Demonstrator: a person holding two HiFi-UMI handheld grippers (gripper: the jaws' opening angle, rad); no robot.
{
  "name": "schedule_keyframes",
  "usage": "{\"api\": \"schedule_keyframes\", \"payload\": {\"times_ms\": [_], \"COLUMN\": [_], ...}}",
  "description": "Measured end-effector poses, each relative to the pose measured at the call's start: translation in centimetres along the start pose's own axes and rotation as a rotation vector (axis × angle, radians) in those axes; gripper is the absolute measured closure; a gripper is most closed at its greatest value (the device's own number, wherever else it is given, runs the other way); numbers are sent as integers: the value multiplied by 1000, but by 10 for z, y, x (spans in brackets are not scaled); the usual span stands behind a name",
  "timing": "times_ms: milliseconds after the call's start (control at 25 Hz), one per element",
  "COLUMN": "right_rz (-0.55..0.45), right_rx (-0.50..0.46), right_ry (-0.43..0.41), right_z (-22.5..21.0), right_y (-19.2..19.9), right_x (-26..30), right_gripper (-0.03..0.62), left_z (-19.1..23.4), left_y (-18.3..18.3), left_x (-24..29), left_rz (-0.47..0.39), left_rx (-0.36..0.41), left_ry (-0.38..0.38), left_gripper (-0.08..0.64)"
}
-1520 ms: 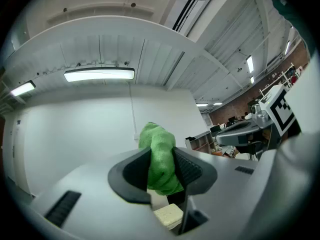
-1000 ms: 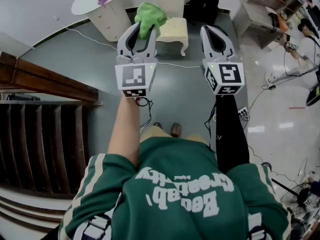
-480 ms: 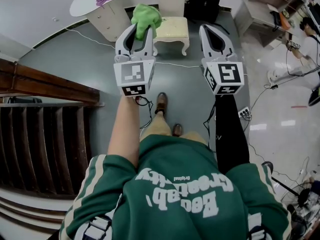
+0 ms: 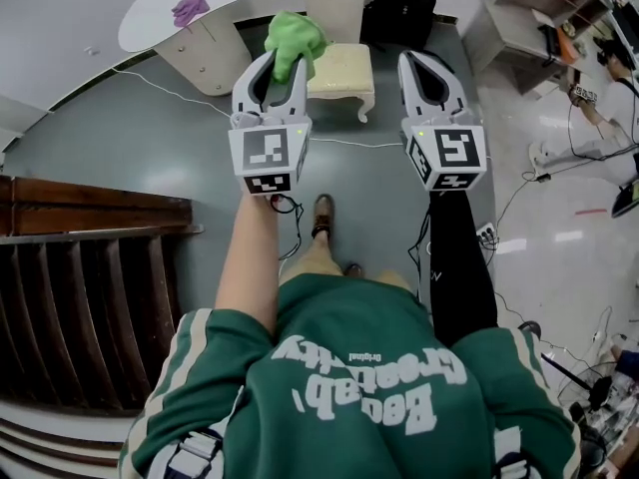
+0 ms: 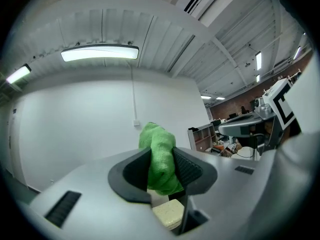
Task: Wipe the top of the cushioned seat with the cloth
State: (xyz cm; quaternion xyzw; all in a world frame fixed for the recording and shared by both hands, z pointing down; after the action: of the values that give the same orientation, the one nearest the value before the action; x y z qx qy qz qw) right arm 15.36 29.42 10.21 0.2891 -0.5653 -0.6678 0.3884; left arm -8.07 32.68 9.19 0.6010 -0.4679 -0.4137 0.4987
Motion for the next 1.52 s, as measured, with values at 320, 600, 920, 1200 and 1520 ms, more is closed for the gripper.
{"api": "schedule_keyframes", "payload": {"times_ms": [320,600,920,1200,1520], "right_rz": [39,62,78,85,97], "right_rx": [14,14,13,36,75], "right_ry": [61,96,106,101,65], "right_z": [-21,-31,-49,-83,-148], "right_y": [1,3,10,30,55], "right_x": [83,132,167,203,262], "right_gripper": [584,584,584,584,584], "left_z": [47,79,89,83,65], "left_y": [18,29,41,53,66], "left_x": [85,138,181,228,306], "left_rz": [23,19,28,46,68], "left_rx": [-4,-21,-26,-19,-24], "left_ry": [78,111,136,142,157], "left_gripper": [420,420,420,420,420]}}
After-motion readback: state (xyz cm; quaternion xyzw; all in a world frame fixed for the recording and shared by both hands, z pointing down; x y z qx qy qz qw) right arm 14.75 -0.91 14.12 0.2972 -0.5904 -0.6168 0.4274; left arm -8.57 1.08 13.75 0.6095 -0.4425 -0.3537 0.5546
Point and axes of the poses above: the fingertips, and each gripper's own axes: x forward along the fingers, z to its left, y out of its underside, the point moved 9 cm from there along -x, backward along the fingers, and after that the axes turned 4 degrees about z, right-handed, at the moved point
